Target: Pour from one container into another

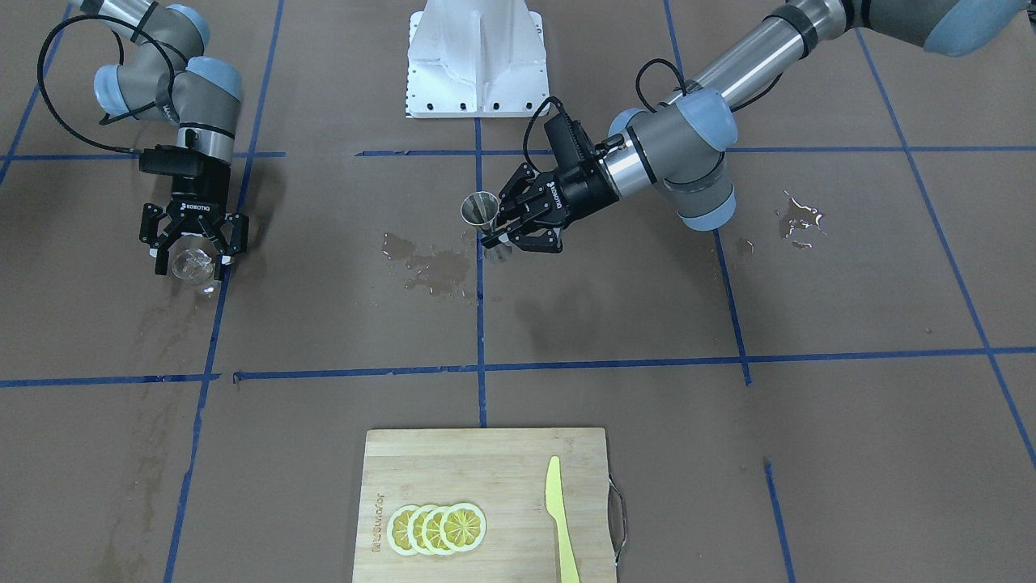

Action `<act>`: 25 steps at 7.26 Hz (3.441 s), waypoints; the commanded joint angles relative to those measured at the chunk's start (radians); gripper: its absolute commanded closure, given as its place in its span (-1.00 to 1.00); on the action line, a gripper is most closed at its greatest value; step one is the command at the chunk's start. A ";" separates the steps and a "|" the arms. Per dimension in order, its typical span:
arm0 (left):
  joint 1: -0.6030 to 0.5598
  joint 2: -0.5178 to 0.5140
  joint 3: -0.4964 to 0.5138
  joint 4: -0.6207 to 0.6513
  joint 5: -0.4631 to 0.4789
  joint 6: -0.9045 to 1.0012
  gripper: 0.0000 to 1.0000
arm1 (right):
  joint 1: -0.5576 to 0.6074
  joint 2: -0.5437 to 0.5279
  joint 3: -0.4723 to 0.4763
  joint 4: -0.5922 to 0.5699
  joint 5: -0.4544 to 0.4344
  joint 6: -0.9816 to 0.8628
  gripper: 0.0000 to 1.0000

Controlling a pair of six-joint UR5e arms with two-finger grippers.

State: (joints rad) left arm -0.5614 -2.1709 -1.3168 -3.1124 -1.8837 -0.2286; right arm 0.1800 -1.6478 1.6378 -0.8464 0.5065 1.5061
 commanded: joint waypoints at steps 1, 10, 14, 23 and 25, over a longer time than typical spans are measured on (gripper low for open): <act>0.000 0.000 -0.001 0.000 0.000 0.000 1.00 | -0.001 0.000 -0.007 0.001 0.003 -0.001 -0.76; 0.000 0.002 -0.004 -0.005 0.000 0.002 1.00 | -0.004 0.003 0.028 0.003 0.001 -0.036 1.00; 0.002 0.013 -0.007 -0.006 -0.002 0.002 1.00 | 0.002 -0.023 0.079 0.325 -0.022 -0.532 1.00; 0.014 0.013 -0.009 -0.006 -0.002 0.005 1.00 | 0.096 0.342 0.114 0.129 0.050 -0.869 1.00; 0.021 0.013 -0.009 -0.006 0.000 0.005 1.00 | 0.099 0.358 0.230 -0.052 0.052 -0.868 1.00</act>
State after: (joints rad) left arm -0.5447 -2.1584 -1.3254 -3.1186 -1.8843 -0.2240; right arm 0.2774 -1.3088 1.7998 -0.7830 0.5579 0.6370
